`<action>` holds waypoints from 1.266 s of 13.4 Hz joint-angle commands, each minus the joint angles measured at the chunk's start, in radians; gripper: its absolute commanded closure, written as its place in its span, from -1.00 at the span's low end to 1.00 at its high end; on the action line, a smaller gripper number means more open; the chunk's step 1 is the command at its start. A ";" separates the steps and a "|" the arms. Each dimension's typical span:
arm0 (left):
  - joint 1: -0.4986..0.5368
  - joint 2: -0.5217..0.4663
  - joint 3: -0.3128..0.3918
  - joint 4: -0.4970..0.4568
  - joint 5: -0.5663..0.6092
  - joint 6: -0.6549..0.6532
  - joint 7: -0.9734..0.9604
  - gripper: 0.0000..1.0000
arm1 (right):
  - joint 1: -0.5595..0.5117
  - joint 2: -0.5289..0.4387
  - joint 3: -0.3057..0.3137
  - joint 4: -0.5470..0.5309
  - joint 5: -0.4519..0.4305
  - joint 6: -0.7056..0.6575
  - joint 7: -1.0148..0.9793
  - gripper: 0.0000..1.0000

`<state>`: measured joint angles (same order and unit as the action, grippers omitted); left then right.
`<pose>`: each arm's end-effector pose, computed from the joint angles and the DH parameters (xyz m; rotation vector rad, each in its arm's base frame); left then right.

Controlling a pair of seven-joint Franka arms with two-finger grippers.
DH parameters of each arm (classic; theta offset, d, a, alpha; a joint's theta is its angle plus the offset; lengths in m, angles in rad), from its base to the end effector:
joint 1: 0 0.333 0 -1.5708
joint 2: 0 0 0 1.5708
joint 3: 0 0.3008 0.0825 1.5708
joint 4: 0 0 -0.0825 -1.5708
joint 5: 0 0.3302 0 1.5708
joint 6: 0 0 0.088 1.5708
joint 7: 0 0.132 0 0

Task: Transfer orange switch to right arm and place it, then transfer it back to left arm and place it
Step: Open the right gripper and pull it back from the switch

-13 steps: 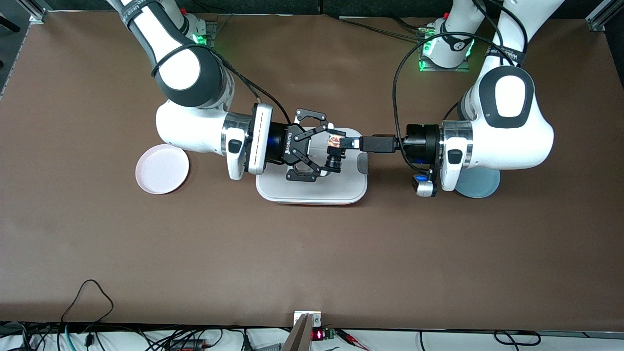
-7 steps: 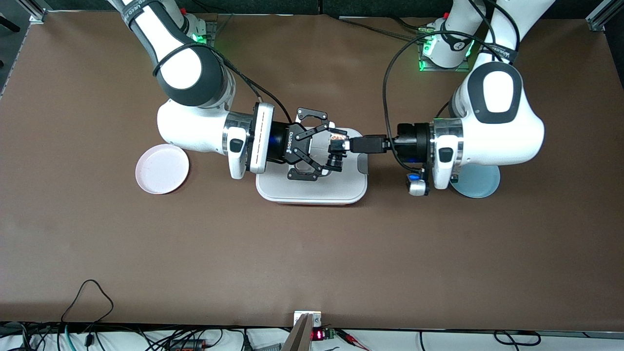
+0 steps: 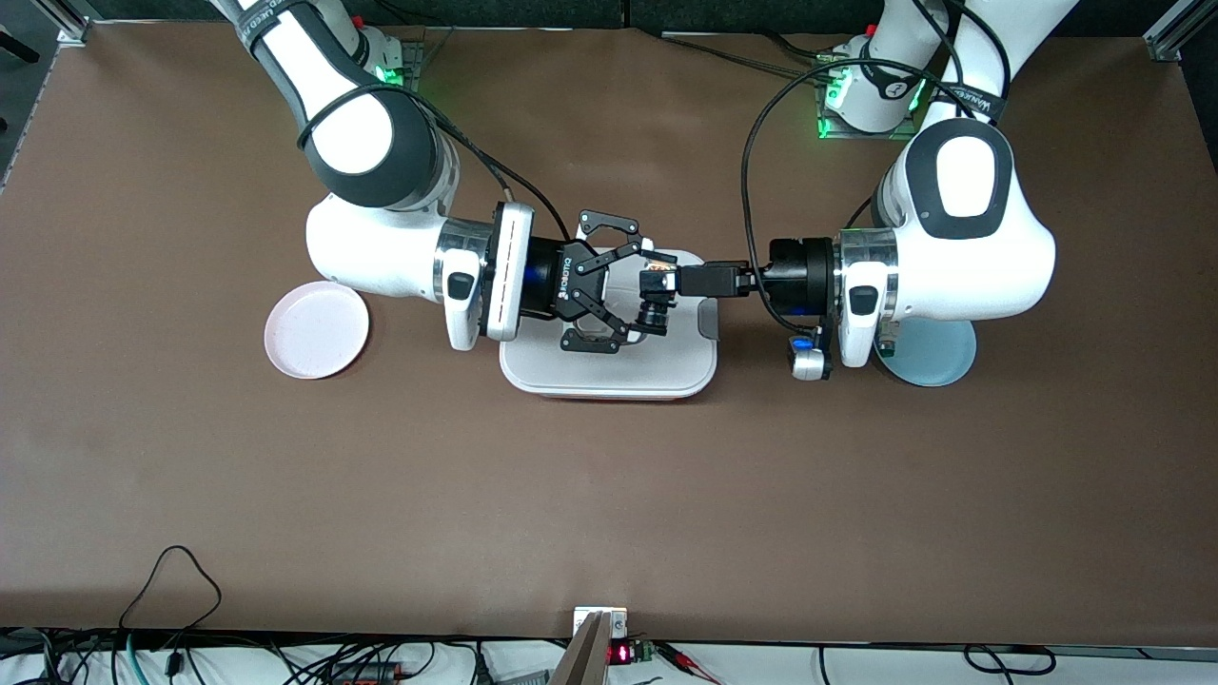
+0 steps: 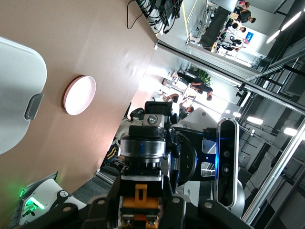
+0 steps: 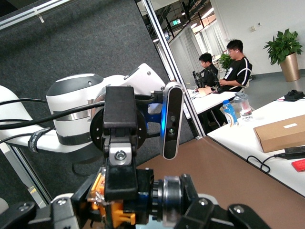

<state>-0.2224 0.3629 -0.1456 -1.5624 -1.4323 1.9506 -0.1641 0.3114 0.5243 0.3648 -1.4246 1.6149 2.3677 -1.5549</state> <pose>0.5708 -0.3002 0.4973 1.7474 0.3736 -0.3662 0.5637 0.4168 0.4739 -1.5253 -0.8594 -0.9543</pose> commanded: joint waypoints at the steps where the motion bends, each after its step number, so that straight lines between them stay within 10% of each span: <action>1: 0.000 0.001 0.004 0.018 -0.013 0.002 -0.052 0.99 | 0.006 -0.007 0.000 0.001 0.011 0.012 -0.017 0.11; 2: 0.002 0.001 0.004 0.018 -0.010 0.002 -0.052 0.98 | 0.006 -0.009 0.000 0.000 0.013 0.012 -0.017 -0.99; 9: 0.006 -0.001 0.009 0.019 0.012 -0.005 -0.049 0.97 | -0.004 -0.021 0.000 -0.016 0.011 0.012 -0.017 -1.00; 17: 0.073 0.002 0.014 0.068 0.376 -0.316 0.159 0.92 | -0.263 -0.153 -0.003 -0.227 -0.182 -0.129 -0.014 -1.00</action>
<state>-0.1918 0.3623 -0.1303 -1.5095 -1.1252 1.7303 -0.1041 0.1211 0.4260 0.3507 -1.5636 1.4830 2.2870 -1.5583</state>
